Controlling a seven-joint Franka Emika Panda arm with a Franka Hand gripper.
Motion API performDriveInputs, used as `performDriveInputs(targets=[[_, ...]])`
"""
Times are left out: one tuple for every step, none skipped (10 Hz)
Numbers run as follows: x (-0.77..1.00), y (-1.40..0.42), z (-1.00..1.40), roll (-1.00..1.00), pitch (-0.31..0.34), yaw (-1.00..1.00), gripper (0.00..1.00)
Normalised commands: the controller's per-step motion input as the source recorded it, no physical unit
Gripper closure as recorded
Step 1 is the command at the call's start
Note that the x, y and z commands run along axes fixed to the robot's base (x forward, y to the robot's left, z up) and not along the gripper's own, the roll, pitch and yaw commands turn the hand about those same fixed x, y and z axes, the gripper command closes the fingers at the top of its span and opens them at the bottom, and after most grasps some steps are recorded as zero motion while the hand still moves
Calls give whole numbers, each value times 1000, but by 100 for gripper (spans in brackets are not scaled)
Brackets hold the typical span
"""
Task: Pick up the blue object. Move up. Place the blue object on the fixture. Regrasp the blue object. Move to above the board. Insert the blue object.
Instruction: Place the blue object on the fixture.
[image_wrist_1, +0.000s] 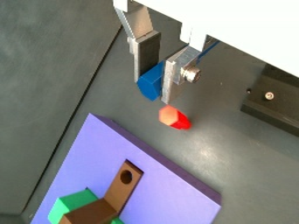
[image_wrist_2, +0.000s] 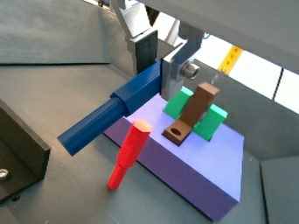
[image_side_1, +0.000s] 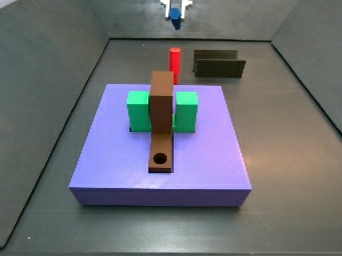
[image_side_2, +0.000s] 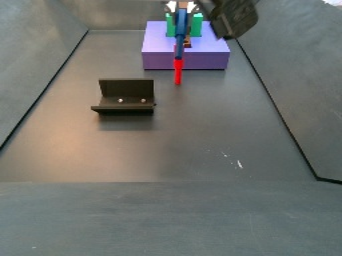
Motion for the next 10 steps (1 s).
performDriveInputs(targets=[[791,189,-191,-671,343,0,100],[746,280,-277,-723,300,0,100],[734,343,-300,-694,274,0,100],[680,283,-280,-589,283,0,100],[0,0,-40,-80,0,43,100],[0,-20,-37,0,0,0,100],[226,-54,0,-580,-349,-180,100],[483,0,-9,-574,-369,-511,100],[711,103,-409,-97,-249,-500,100],[797,189,-411,0,-214,-469,100]])
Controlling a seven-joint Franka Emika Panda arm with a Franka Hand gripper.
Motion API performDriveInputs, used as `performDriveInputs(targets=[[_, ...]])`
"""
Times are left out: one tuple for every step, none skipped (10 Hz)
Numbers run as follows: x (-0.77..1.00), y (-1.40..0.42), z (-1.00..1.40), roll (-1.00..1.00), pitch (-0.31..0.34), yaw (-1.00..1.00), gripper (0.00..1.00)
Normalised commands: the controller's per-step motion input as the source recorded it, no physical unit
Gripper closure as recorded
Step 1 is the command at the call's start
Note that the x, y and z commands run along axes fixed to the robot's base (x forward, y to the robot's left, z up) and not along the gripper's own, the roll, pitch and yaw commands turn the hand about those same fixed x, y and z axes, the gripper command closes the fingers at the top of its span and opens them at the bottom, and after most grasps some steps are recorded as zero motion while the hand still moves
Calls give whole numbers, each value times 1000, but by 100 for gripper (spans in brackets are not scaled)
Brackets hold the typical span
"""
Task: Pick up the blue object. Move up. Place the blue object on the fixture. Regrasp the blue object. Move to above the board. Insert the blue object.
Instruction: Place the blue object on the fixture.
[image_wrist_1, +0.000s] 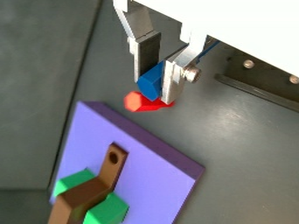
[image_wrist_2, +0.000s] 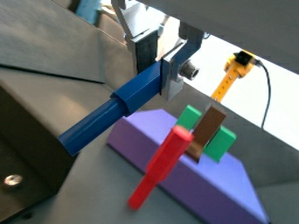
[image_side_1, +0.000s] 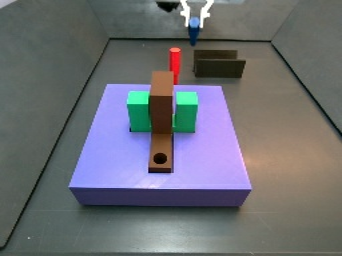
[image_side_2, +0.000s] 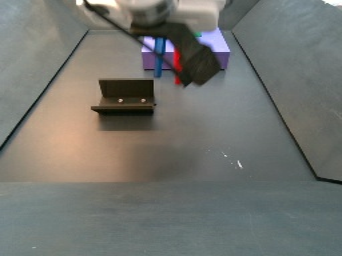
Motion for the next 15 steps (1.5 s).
performDriveInputs(targets=[[880,206,-371,34,-77,-429,100],[886,229,-223,126,-23,-414,100],[854,234,-109,220,-23,-411,100],[469,137,-154,291,0,-180,100],[209,171,-266,206,0,-169,100],[129,174,-274,0,-66,-117,100],[203,71,-163,0,-9,-37,100],[629,0,-17,120,146,266,100],[714,0,-86,294,166,411,100],[586,-9,-103,237,123,340,100],[480,-40,-106,200,94,277,100],[334,-51,-89,89,23,177,100],[243,-63,-69,34,0,114,100],[146,-9,-89,0,0,69,100],[126,-11,-97,-80,-34,77,100]])
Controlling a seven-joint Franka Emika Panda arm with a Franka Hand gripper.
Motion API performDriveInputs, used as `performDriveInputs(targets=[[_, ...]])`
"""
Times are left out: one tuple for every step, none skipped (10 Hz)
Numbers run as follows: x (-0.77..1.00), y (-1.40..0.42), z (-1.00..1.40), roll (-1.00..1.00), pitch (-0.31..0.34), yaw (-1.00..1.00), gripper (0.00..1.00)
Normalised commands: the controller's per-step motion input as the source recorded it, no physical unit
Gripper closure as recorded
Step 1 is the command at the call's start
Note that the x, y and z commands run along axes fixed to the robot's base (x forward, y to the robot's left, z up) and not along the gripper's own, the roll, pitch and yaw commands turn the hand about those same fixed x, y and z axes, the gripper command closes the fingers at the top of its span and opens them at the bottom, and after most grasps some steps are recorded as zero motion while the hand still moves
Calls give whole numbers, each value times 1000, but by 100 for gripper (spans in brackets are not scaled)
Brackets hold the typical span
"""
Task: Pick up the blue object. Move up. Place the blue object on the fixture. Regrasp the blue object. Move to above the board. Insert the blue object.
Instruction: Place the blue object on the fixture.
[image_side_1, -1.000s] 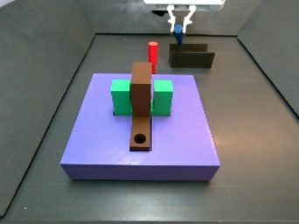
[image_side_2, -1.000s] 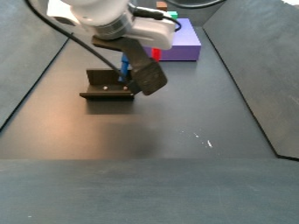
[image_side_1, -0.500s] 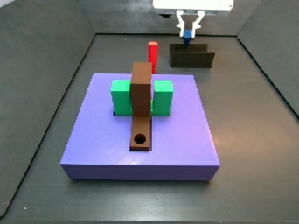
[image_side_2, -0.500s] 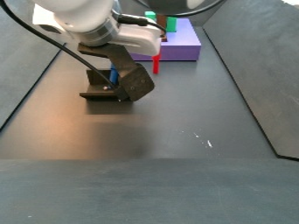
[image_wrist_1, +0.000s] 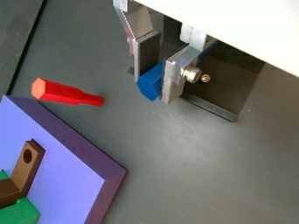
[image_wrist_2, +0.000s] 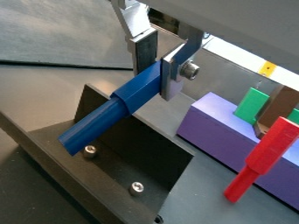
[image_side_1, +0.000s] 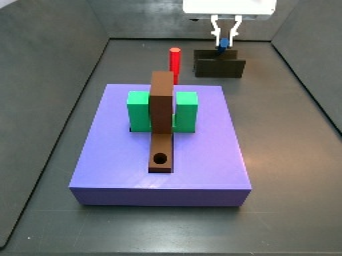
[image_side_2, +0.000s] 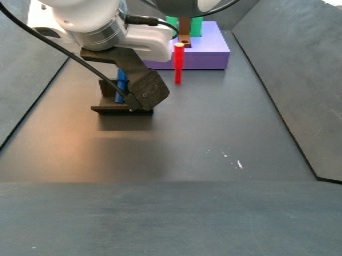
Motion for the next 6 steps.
performDriveInputs(targets=[[160,0,-114,-403,-57,111,100],[89,-17,-106,-77,-49,51,100],[51,-23,-57,0,0,40,100],[43,-34,-80,71,0,31,100],[0,-183,-51,74,0,160,100],[71,-297,-74,31,0,263,100]])
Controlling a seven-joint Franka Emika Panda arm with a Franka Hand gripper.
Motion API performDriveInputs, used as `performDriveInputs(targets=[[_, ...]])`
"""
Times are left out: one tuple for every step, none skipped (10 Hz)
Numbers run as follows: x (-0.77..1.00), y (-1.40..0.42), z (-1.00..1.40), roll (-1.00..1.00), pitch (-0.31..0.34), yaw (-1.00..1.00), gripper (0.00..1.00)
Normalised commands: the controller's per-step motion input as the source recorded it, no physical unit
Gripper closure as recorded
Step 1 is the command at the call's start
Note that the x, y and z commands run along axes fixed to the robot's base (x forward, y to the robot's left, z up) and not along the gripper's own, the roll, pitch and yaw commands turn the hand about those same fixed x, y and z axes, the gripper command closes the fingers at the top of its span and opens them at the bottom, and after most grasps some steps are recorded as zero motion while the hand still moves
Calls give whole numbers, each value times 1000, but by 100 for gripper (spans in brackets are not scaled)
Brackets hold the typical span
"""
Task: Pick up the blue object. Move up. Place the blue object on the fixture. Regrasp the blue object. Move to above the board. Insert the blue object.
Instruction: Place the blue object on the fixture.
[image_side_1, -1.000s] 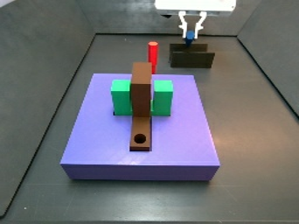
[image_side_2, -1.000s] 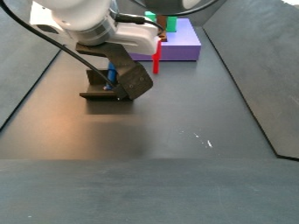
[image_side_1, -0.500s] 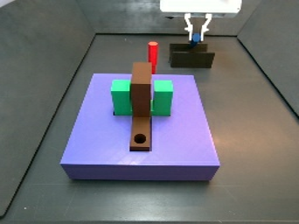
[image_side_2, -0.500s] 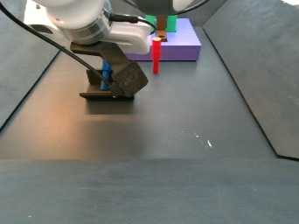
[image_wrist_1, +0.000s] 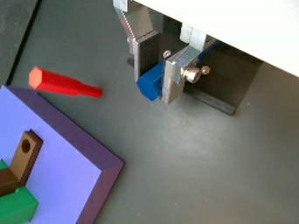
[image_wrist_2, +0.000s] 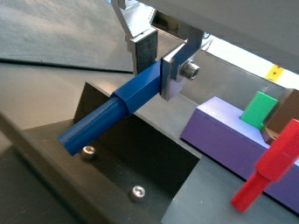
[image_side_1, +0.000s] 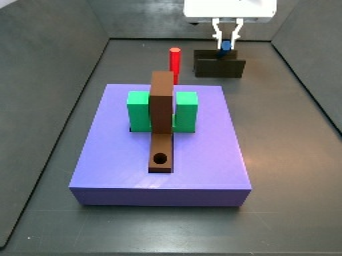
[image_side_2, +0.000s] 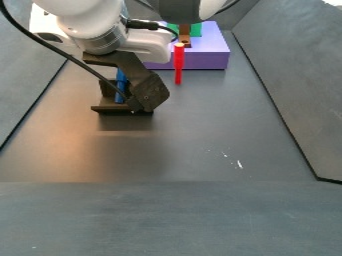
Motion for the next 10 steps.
performDriveInputs(targets=[[34,-186,-83,71,-20,223,100],[46,-66,-106,283,-3,211,100],[0,0,-240,420,-66,126,100],[0,0,-271,417,-91,86,100],[0,0,-231,354,-63,69,100],[0,0,-114,157,-3,49,100],[31,0,0,-66,0,0,100],[100,137,311,-351,169,0,100],[157,160,480,-514,289,0,100],[206,123,183,-446,209,0,100]])
